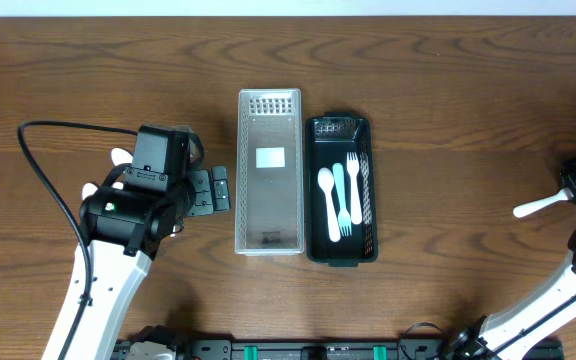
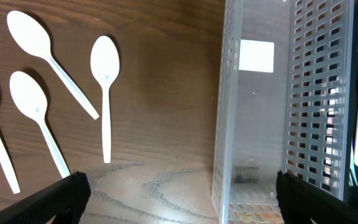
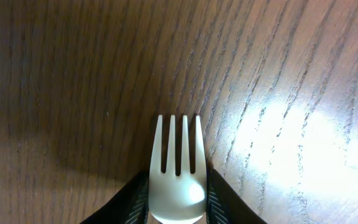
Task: Pack container
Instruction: 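Lower the right gripper onto the last white fork and grasp it, then carry the fork into the dark green basket and release it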
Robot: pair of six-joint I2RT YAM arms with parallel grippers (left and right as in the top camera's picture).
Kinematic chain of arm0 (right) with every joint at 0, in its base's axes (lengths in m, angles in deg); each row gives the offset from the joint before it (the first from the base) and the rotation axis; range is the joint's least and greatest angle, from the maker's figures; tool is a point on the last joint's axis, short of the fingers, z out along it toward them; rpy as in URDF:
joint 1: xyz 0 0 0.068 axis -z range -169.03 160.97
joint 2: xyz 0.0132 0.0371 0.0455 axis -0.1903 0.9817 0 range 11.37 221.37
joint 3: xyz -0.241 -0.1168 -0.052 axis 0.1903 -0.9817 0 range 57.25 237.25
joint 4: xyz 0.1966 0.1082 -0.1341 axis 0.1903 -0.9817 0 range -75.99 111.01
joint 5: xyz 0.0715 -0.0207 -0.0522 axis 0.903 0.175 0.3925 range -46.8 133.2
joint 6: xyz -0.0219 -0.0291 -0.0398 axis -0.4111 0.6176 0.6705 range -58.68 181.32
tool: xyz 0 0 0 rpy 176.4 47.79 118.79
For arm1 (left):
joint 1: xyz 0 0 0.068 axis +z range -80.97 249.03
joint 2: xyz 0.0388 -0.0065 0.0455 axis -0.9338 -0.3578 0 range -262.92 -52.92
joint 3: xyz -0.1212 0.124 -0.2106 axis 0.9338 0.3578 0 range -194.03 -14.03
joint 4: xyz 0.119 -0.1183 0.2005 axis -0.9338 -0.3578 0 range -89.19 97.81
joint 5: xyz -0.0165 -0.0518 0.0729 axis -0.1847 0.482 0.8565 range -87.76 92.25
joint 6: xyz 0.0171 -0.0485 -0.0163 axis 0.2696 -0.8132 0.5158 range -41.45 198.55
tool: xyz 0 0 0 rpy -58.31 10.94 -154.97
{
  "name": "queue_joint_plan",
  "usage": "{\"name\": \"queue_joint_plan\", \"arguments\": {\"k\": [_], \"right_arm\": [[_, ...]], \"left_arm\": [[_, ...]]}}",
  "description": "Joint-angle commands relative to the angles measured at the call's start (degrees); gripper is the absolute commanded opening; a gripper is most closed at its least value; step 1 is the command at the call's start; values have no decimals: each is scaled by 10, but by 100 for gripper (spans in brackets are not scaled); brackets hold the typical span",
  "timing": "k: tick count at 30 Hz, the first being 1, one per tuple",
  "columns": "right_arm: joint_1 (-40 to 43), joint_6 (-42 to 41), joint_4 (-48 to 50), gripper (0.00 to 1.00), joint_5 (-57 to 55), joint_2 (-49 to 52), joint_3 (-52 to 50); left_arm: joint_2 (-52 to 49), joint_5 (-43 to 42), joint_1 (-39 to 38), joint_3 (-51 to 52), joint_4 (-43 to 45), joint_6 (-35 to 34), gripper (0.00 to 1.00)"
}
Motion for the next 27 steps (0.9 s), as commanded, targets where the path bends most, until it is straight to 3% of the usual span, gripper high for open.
{"name": "queue_joint_plan", "arguments": {"k": [1,2,4,11,16,21,27], "right_arm": [[3,-2,-8,25,23,35,-31],[3,-1,-8,21,22,35,-31],[3,-1,-12,2,22,35,-31],[-9,-1,-33,1,22,22,-31],[-45,20,-30,1,18,-48,-31],[-122,85,-36,1,40,-161,-17],[-276,121,-96,1,76,-283,29]], "left_arm": [[2,7,3,-7,-3,9,98],[2,7,3,-7,-5,9,98],[2,7,3,-7,-7,9,98],[2,7,3,-7,-11,9,98],[2,7,3,-7,-11,9,98],[2,7,3,-7,-11,9,98],[2,7,3,-7,-11,9,98]]}}
